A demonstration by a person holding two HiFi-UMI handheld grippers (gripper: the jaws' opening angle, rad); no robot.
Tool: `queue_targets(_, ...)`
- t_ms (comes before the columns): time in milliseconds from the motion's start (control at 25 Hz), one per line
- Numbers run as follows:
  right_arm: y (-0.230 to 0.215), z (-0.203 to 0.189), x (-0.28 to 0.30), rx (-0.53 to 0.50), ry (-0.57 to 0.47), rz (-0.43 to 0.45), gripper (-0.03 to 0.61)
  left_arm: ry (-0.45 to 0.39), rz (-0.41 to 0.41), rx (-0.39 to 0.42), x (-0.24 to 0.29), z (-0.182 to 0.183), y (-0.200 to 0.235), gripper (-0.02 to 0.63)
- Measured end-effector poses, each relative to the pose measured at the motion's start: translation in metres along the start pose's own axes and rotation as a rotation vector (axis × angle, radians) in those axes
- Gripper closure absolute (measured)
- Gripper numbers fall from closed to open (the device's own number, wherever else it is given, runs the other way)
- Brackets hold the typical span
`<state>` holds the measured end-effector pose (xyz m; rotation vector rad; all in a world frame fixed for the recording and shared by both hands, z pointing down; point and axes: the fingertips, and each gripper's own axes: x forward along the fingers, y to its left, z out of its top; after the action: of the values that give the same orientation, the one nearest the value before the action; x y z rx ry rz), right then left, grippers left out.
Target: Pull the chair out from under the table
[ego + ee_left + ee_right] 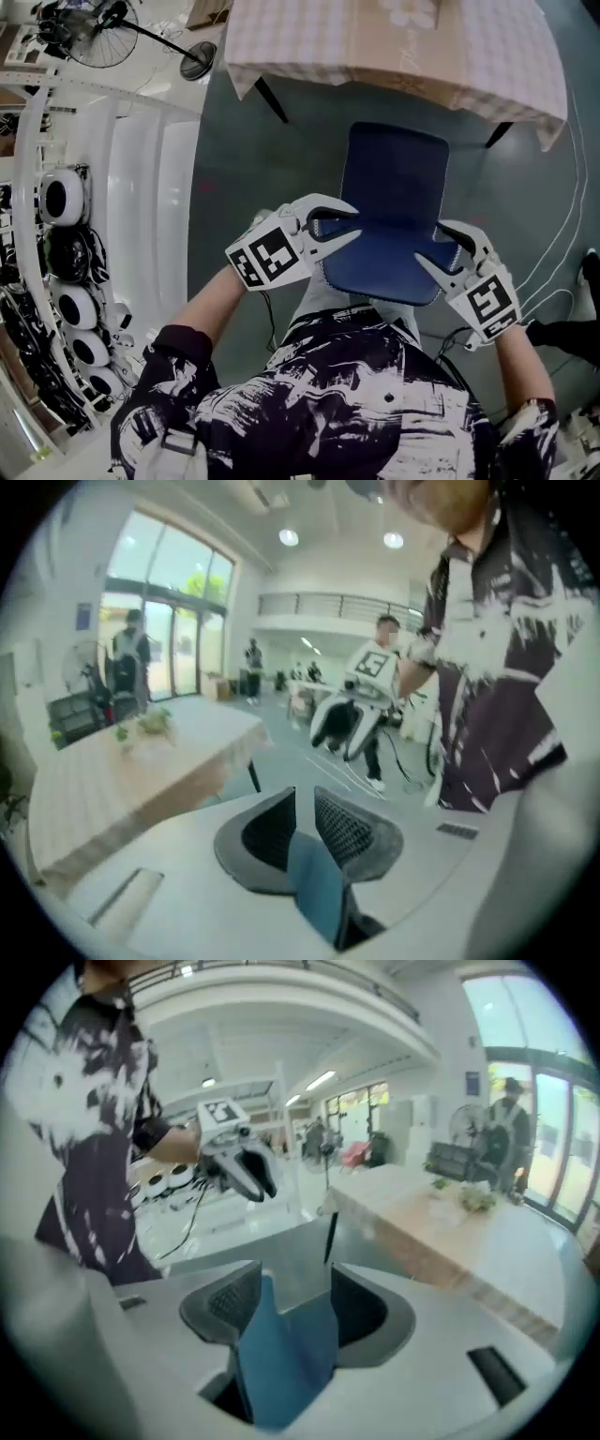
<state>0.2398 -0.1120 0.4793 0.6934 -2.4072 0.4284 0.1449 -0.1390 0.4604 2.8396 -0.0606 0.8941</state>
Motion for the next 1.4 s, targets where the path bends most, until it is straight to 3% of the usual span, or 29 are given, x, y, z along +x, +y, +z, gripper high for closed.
queue_targets(80,-0.039,0.054,-0.018,0.034,-0.166,-0.121,0.359,-0.167,0.126,0.016,-0.010,0.053,0.032,0.551)
queue_targets(200,-0.083,0.126,-0.055,-0.005,-0.392,-0.283,0.365,-0.338,0.264,0.058,-0.026,0.115,0.063,0.557)
queue_targets(320,-0.102,0.176,-0.092,-0.042,-0.570,-0.415,0.386,-0.483,0.336,0.043,-0.043,0.165,0.080,0.565)
queue_targets(440,-0.107,0.203,-0.115,-0.059,-0.675,-0.515,0.445,-0.599,0.355,0.040,-0.061,0.204,0.084,0.578)
queue_targets(800,-0.104,0.231,-0.137,-0.061,-0.729,-0.593,0.453,-0.626,0.382,0.120,-0.068,0.251,0.081,0.592)
queue_targets(1400,-0.097,0.258,-0.168,-0.094,-0.746,-0.670,0.546,-0.650,0.488,0.069,-0.088,0.262,0.088,0.607)
